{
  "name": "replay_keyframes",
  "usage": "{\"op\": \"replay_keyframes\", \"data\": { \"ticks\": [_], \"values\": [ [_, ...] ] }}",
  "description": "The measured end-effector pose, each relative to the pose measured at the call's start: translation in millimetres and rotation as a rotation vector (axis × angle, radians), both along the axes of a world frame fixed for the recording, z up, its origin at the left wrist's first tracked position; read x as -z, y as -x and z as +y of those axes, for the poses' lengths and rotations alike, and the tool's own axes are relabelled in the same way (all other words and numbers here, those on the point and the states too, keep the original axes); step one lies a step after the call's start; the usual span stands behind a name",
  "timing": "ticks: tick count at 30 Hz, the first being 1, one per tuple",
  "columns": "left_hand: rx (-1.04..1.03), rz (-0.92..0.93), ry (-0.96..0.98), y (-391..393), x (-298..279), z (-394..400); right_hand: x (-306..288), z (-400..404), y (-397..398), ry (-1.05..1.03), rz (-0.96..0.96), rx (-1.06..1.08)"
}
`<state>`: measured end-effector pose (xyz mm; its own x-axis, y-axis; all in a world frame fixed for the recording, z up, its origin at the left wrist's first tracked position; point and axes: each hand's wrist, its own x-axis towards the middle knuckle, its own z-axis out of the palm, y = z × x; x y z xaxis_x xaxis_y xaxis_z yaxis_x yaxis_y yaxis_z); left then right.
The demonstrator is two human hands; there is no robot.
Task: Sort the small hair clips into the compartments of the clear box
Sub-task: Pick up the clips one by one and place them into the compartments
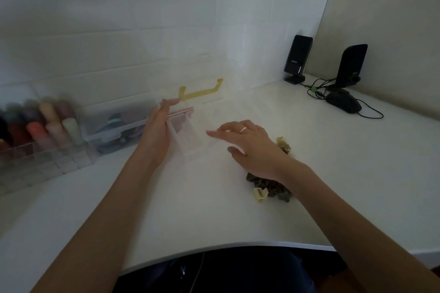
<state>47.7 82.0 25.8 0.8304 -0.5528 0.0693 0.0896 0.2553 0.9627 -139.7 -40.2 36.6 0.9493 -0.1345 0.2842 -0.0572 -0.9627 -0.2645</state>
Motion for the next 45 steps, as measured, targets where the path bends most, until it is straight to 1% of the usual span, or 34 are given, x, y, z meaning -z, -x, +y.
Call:
{"op": "replay_keyframes", "data": {
  "ticks": [2,3,4,5,7,8,11,14,22,24,26,28,29,31,34,36,38,40,45],
  "values": [
    [-0.003,0.031,0.02,-1,0,-2,-6,-8,7,-0.214,-0.156,0.012],
    [-0.01,0.035,0.025,-1,0,-3,-10,-13,12,-0.251,-0.205,0.033],
    [-0.02,0.036,0.029,-1,0,-4,-13,-18,18,-0.255,-0.203,0.037],
    [-0.031,0.034,0.033,-1,1,-4,-16,-20,24,-0.263,-0.148,0.016],
    [-0.052,0.039,0.038,0,1,-5,-18,-18,35,-0.28,0.036,-0.031],
    [-0.059,0.041,0.036,1,2,-6,-18,-17,40,-0.251,0.107,-0.029],
    [-0.076,0.05,0.049,2,3,-7,-16,-20,52,-0.057,0.206,0.045],
    [-0.099,0.047,0.056,3,3,-8,-11,-20,57,-0.038,0.271,0.094],
    [-0.131,0.063,0.108,5,4,-8,3,-10,47,-0.029,0.056,0.107],
    [-0.135,0.073,0.123,4,4,-9,5,-8,45,-0.122,-0.034,0.095],
    [-0.142,0.069,0.128,3,5,-10,2,-6,42,-0.348,-0.148,0.089],
    [-0.15,0.065,0.137,2,7,-11,-3,-1,38,-0.556,-0.223,0.066],
    [-0.151,0.066,0.142,2,7,-11,-6,2,35,-0.616,-0.248,0.049],
    [-0.138,0.078,0.133,0,9,-10,-10,7,25,-0.661,-0.295,0.015],
    [-0.13,0.045,0.105,-10,19,-10,-16,21,2,-0.607,-0.332,-0.032],
    [-0.136,-0.009,0.073,-8,19,-9,-18,36,-19,-0.505,-0.315,-0.078],
    [-0.137,-0.045,0.073,-2,13,-8,-14,49,-39,-0.342,-0.305,-0.102],
    [-0.118,-0.013,0.107,3,9,-7,-9,52,-52,-0.157,-0.326,-0.07],
    [-0.053,0.032,0.106,-5,15,-8,-7,39,-48,0.022,-0.324,-0.053]
  ]
}}
